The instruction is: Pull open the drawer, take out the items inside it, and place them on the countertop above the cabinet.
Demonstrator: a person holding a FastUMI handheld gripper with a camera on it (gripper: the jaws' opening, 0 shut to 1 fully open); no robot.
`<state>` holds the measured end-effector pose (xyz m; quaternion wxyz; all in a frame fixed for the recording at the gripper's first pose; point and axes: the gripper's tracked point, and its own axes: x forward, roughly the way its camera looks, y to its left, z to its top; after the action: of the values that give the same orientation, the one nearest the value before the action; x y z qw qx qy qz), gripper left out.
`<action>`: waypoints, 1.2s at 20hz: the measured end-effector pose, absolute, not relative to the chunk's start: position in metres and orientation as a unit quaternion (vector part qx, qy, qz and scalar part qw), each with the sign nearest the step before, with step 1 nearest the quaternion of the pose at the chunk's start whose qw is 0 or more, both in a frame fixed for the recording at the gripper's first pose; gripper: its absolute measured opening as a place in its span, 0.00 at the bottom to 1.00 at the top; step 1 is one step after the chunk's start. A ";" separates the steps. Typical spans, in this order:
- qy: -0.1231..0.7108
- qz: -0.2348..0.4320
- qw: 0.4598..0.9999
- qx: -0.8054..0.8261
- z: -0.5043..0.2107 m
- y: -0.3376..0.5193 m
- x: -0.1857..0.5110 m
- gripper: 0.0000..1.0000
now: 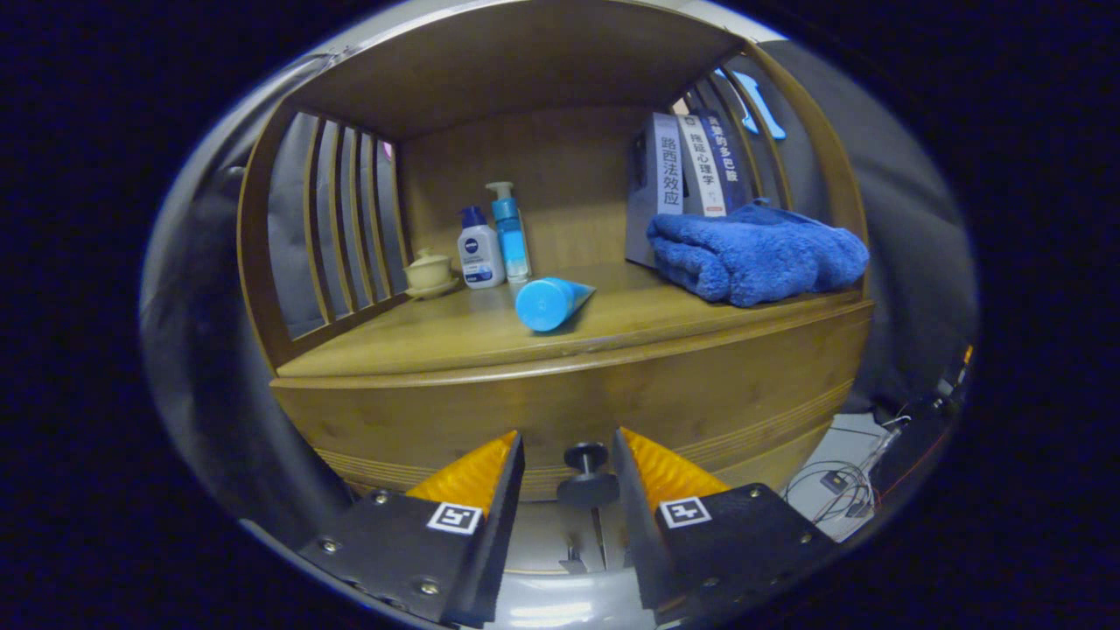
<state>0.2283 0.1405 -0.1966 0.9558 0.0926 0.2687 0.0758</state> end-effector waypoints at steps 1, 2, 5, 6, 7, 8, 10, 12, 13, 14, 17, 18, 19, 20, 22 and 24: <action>0.271 0.080 0.954 0.103 -0.188 0.140 0.217 0.60; 0.280 0.083 0.950 0.109 -0.184 0.137 0.205 0.60; 0.338 0.088 0.932 0.092 -0.182 0.121 0.167 0.60; 0.359 0.096 0.924 0.085 -0.183 0.119 0.150 0.60; 0.372 0.103 0.919 0.080 -0.182 0.117 0.136 0.60; 0.380 0.109 0.916 0.071 -0.177 0.113 0.127 0.60; 0.393 0.123 0.910 0.040 -0.172 0.103 0.112 0.60; 0.393 0.146 0.908 -0.005 -0.162 0.090 0.101 0.60; 0.388 0.156 0.908 -0.026 -0.158 0.083 0.098 0.60; 0.388 0.162 0.906 -0.045 -0.154 0.073 0.097 0.60; 0.375 0.169 0.907 -0.086 -0.146 0.041 0.095 0.60; 0.360 0.171 0.913 -0.092 -0.140 0.031 0.097 0.60; 0.343 0.168 0.919 -0.093 -0.134 0.022 0.102 0.60; 0.323 0.168 0.927 -0.091 -0.127 0.014 0.105 0.60; 0.282 0.166 0.941 -0.081 -0.115 0.000 0.114 0.59; 0.255 0.156 0.952 -0.066 -0.110 -0.016 0.122 0.70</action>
<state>0.1222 -0.0159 -0.1096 0.9520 -0.0660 0.2546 0.1564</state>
